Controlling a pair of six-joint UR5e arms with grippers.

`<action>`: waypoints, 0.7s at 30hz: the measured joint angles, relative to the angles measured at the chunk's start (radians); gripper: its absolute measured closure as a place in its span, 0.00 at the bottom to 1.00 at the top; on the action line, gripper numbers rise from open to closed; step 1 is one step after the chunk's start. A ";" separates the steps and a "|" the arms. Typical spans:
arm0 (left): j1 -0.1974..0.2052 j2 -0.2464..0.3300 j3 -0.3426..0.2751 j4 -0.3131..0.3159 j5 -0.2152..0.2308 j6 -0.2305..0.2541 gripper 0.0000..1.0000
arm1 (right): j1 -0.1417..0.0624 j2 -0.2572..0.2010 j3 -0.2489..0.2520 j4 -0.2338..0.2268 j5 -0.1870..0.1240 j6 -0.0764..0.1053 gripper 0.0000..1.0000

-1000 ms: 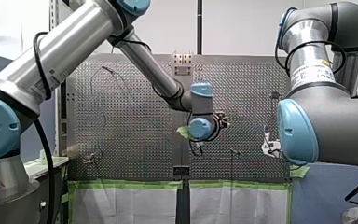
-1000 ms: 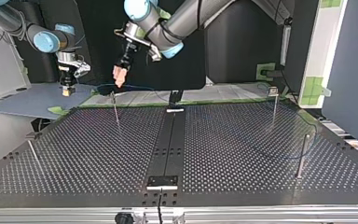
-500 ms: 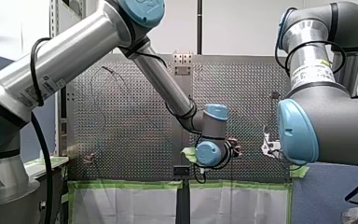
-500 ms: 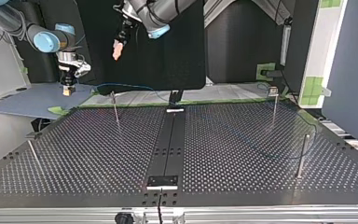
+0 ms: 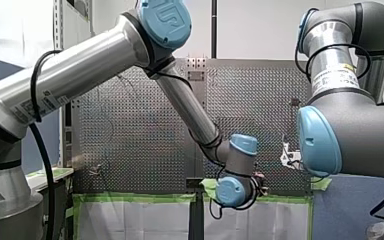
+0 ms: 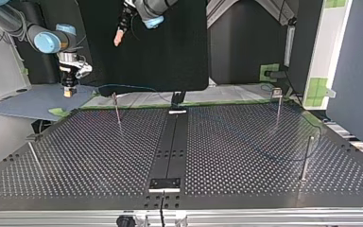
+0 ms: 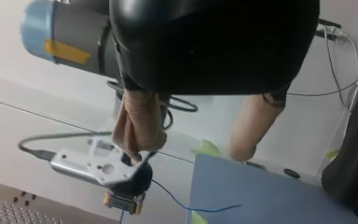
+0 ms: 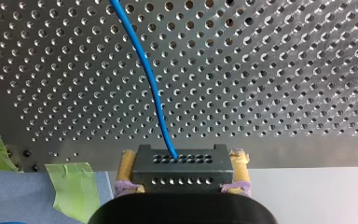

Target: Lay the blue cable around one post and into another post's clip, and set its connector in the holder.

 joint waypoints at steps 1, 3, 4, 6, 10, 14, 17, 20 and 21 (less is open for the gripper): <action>0.004 -0.010 0.010 -0.002 0.000 0.000 0.00 | 0.000 0.000 0.000 0.000 0.000 0.000 1.00; 0.011 -0.025 0.024 -0.006 0.000 0.000 0.00 | 0.000 0.000 0.000 0.000 0.000 0.000 1.00; 0.019 -0.036 0.033 -0.008 0.000 0.001 0.00 | 0.000 0.000 0.000 0.000 -0.001 0.000 1.00; 0.034 -0.049 0.042 -0.009 0.002 0.001 0.00 | 0.001 0.000 0.000 0.000 -0.001 0.000 1.00; 0.070 -0.061 0.053 -0.008 0.013 0.001 0.00 | 0.001 0.000 0.000 -0.001 -0.001 0.000 1.00; 0.102 -0.062 0.068 -0.011 0.023 0.003 0.00 | 0.002 0.000 0.000 -0.001 -0.001 0.000 1.00; 0.125 -0.063 0.088 -0.018 0.023 0.009 0.00 | 0.001 0.000 0.000 -0.002 -0.001 0.000 1.00; 0.140 -0.068 0.114 -0.024 0.018 0.017 0.00 | 0.002 0.000 0.000 -0.003 -0.001 0.000 1.00; 0.143 -0.073 0.122 -0.027 0.016 0.018 0.00 | 0.002 0.000 0.000 -0.004 -0.001 0.000 1.00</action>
